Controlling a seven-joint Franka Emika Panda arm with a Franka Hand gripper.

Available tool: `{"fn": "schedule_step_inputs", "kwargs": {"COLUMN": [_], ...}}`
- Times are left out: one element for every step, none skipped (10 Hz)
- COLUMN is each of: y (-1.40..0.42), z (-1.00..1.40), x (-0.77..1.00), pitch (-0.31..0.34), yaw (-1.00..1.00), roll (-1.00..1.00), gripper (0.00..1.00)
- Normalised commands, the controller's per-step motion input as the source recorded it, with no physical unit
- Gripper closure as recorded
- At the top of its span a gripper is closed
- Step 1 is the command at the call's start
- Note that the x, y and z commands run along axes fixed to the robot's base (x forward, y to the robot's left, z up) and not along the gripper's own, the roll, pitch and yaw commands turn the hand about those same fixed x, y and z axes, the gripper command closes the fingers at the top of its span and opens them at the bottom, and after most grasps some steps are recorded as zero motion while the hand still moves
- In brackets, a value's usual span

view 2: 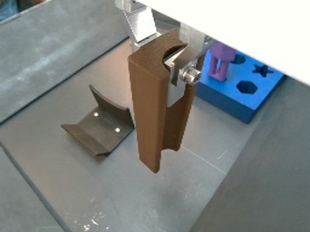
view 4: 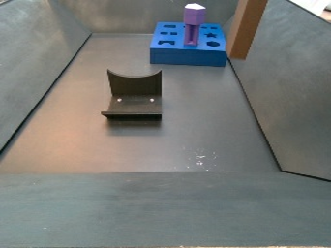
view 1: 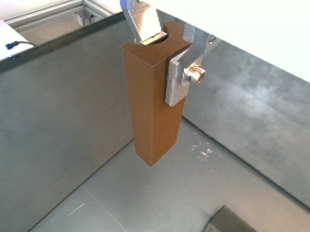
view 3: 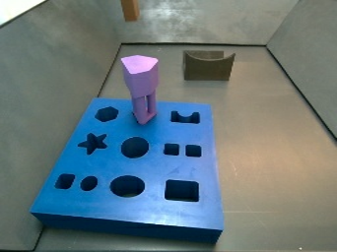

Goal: Pick up the arch object. Move up. Move to above the board. Insert the arch object.
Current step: Move to above the board.

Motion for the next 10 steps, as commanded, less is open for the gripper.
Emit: {"fn": "schedule_step_inputs", "kwargs": {"y": [-1.00, -1.00, -1.00, -1.00, -1.00, -1.00, -1.00, -1.00, -1.00, -1.00], "z": [0.18, 0.16, 0.16, 0.16, 0.16, 0.17, 0.17, 0.17, 0.17, 0.18], "x": [0.38, 0.39, 0.42, 0.43, 0.42, 0.42, 0.43, 0.44, 0.46, 0.47], "pitch": [0.655, 0.638, 0.564, 0.429, 0.251, 0.162, 0.123, 0.114, 0.126, 0.135], "yaw": [0.13, 0.14, 0.12, 0.06, 0.03, 0.03, 0.03, 0.02, 0.01, 0.02], "roll": [-0.16, -0.14, -0.10, -0.11, -0.06, -0.02, -0.02, -0.02, 0.00, 0.00], "gripper": [1.00, 1.00, 1.00, 1.00, 1.00, 1.00, 1.00, 1.00, 1.00, 1.00]}}
